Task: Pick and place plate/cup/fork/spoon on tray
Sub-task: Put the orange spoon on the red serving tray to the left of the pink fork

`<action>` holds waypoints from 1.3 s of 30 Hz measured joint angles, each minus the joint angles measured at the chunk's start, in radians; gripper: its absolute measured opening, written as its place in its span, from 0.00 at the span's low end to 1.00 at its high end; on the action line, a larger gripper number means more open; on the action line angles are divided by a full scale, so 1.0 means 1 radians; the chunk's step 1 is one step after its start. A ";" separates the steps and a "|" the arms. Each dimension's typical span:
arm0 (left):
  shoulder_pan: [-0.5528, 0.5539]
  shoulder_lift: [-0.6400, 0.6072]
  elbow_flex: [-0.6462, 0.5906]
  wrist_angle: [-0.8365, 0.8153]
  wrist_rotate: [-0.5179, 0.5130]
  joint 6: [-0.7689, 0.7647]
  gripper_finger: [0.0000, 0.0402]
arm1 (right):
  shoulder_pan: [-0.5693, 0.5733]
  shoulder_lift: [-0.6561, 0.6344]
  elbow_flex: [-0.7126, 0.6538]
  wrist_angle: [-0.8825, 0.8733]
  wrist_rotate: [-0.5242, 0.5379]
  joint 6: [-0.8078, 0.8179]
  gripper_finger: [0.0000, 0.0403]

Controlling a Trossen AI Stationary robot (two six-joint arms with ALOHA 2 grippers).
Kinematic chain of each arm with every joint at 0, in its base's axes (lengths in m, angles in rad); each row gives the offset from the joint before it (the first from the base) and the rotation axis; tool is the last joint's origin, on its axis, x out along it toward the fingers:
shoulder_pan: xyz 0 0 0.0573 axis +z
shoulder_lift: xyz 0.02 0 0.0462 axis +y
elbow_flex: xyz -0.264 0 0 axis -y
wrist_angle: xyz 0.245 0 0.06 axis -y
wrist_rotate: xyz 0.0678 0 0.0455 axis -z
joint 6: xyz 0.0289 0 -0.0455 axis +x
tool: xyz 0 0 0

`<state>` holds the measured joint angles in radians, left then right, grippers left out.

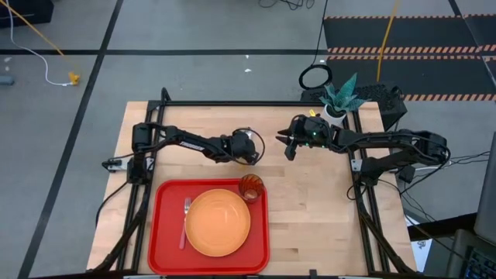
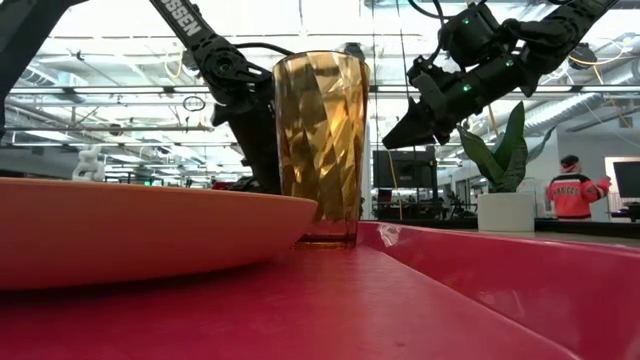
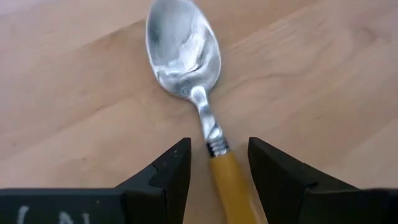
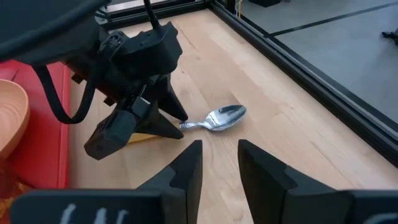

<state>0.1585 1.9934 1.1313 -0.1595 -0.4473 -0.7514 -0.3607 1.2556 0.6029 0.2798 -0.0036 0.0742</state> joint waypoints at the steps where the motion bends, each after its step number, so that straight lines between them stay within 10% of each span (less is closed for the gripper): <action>1: 0.000 0.000 0.000 0.007 -0.004 0.009 0.41 | 0.000 0.000 0.000 0.000 0.000 0.000 0.23; 11: 0.005 0.000 0.000 -0.028 -0.008 0.085 0.38 | 0.000 0.000 0.000 0.008 0.000 -0.007 0.23; 24: 0.004 -0.003 0.000 -0.029 -0.008 0.133 0.09 | 0.000 0.000 0.000 0.016 0.000 -0.007 0.23; 39: -0.008 -0.055 -0.001 -0.170 0.053 0.129 0.08 | 0.002 0.000 0.000 0.015 -0.002 -0.031 0.23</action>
<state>0.1502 1.9382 1.1302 -0.3293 -0.3947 -0.6219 -0.3584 1.2556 0.6033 0.2944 -0.0051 0.0434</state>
